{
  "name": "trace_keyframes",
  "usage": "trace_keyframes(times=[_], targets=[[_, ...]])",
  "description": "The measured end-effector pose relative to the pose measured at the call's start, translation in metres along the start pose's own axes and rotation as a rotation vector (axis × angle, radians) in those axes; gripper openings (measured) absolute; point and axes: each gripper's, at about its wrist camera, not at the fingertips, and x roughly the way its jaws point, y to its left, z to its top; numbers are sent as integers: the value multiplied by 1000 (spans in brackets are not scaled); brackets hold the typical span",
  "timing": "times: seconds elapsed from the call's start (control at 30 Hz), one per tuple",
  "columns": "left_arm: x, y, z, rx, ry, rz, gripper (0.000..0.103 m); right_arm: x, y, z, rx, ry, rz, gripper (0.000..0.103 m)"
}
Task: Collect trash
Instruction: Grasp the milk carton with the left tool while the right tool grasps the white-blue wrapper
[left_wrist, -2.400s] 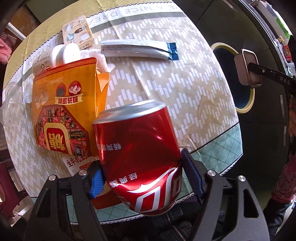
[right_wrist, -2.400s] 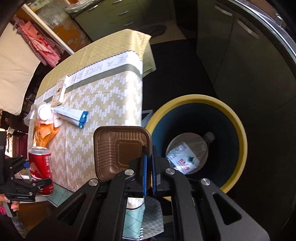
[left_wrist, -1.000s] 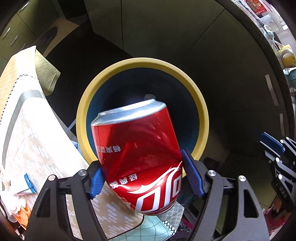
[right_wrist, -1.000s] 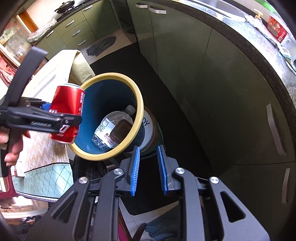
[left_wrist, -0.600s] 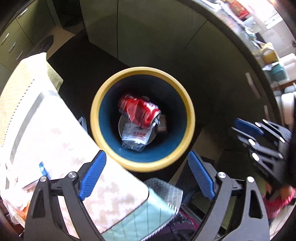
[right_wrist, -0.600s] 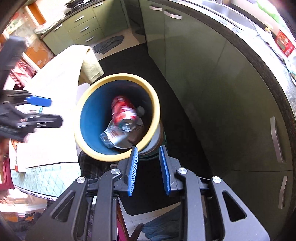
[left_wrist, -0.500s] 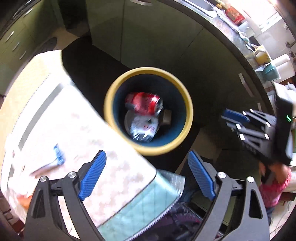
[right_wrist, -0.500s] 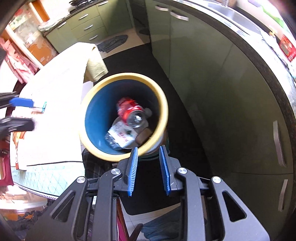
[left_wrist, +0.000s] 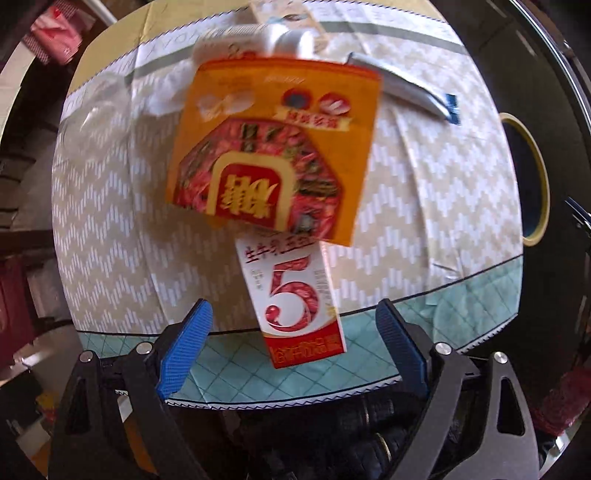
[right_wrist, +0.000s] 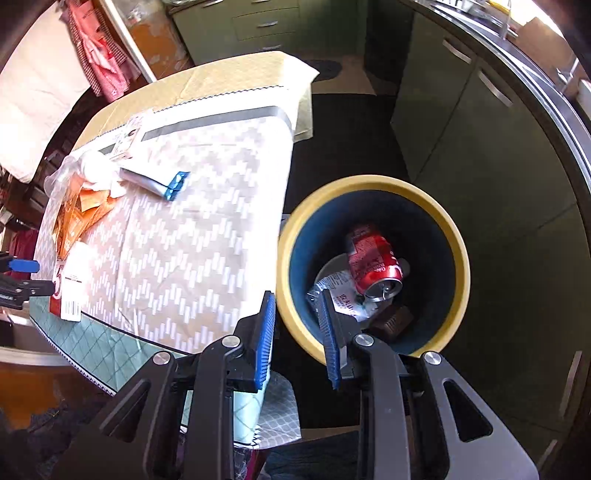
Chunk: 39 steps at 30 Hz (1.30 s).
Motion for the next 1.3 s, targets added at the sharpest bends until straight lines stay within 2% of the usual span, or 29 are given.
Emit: trace_keyframes(times=[0.23,0.3,0.4,0.43,0.53,0.57,0.63,0.77,0.9,0.97,1.07,1.1,1.3], targets=[[33,3,-1,-25,33,-7,83,2,56,18,-121,7,-6,25],[38,5,1,-26,37,-9,78,4,68,23,-149,-1,-5,32],[45,8,3,-26,50,-17,67,10,84,35,-186,-3,4,32],[49,6,9,-26,60,-22,66,12,89,38,-197,-1,8,32],[62,12,12,-16,75,-30,53,19,101,46,-236,2,23,32],[64,16,12,-10,73,-31,51,22,106,50,-249,2,31,35],[67,14,11,11,66,-30,51,27,115,58,-287,-10,52,41],[64,26,-3,34,44,-38,50,39,131,82,-379,-28,87,41],[50,42,-25,49,10,-66,50,60,148,102,-478,4,133,41],[45,45,-32,59,-3,-80,50,71,160,109,-550,17,115,42],[37,54,-45,74,-19,-94,50,88,174,118,-616,53,105,51],[34,57,-50,80,-22,-101,50,93,178,121,-633,65,108,51],[13,75,-74,117,-63,-119,50,112,186,130,-666,127,114,55]])
